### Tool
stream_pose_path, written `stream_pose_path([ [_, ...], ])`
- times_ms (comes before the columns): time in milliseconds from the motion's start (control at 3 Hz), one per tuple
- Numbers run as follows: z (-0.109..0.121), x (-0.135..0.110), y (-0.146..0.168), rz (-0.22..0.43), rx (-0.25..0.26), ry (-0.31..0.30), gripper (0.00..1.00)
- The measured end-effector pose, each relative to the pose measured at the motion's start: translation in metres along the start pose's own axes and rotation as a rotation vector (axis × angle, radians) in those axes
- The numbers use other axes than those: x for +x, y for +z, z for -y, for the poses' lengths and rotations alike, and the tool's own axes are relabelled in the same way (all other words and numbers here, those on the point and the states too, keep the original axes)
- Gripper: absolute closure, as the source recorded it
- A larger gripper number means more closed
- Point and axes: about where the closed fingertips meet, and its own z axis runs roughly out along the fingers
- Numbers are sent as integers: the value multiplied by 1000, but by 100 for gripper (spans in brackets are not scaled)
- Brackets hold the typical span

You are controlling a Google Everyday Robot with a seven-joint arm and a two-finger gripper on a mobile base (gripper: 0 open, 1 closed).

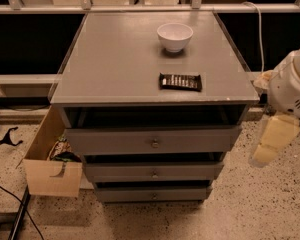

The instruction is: Open middle drawer

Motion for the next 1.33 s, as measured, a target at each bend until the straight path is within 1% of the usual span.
stream_pose_path([
  [333,-13,4,33,6,-23,3,0],
  [667,-28,9,74,7,-40,-5,0],
  [1000,-29,10,79,2,-41,-11,0],
  [1333,-36,18,105,-20,-54,-32,0],
])
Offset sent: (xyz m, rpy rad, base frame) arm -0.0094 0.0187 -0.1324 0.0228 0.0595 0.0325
